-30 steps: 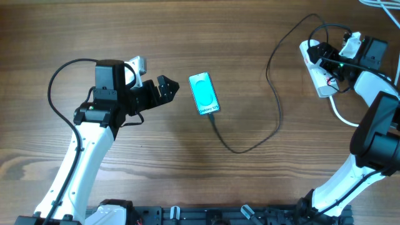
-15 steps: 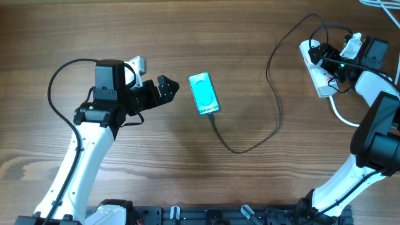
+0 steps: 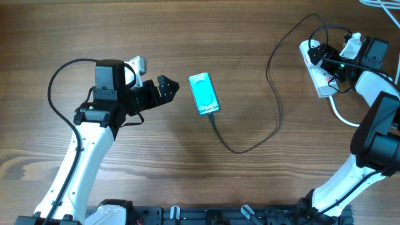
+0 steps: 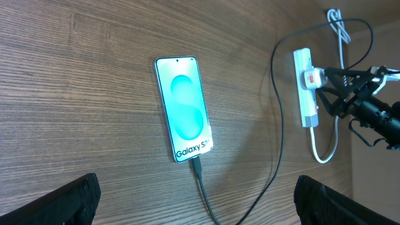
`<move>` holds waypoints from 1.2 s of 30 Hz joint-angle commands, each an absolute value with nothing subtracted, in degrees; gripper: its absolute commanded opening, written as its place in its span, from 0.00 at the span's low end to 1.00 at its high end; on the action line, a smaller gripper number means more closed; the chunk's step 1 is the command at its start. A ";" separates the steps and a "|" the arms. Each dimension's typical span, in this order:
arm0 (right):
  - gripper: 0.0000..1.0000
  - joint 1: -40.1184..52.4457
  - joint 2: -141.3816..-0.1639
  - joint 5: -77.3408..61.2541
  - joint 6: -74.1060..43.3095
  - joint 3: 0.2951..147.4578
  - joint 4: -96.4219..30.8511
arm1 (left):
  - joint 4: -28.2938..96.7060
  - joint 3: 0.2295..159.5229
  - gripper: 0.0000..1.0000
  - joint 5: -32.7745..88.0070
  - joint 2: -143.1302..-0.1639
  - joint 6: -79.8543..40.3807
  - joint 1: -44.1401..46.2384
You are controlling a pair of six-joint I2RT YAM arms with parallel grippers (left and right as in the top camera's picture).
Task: Plug charger to phone and switch on socket
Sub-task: 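Press the power strip switch down with the right gripper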
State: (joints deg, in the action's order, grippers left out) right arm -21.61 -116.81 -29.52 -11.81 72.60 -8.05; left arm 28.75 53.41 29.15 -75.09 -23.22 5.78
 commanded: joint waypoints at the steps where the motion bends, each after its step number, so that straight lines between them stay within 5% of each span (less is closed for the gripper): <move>1: 1.00 -20.43 -118.85 -35.09 -11.97 71.20 -10.15 | 28.77 53.28 1.00 28.62 -74.26 -23.57 5.87; 36: 1.00 -20.45 -116.42 -35.62 -12.12 71.20 -11.53 | 28.77 53.28 1.00 28.62 -74.26 -23.57 5.87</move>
State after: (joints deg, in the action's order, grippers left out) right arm -21.63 -116.14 -34.59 -11.27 72.64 -10.50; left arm 28.75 53.41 29.15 -75.09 -23.22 5.78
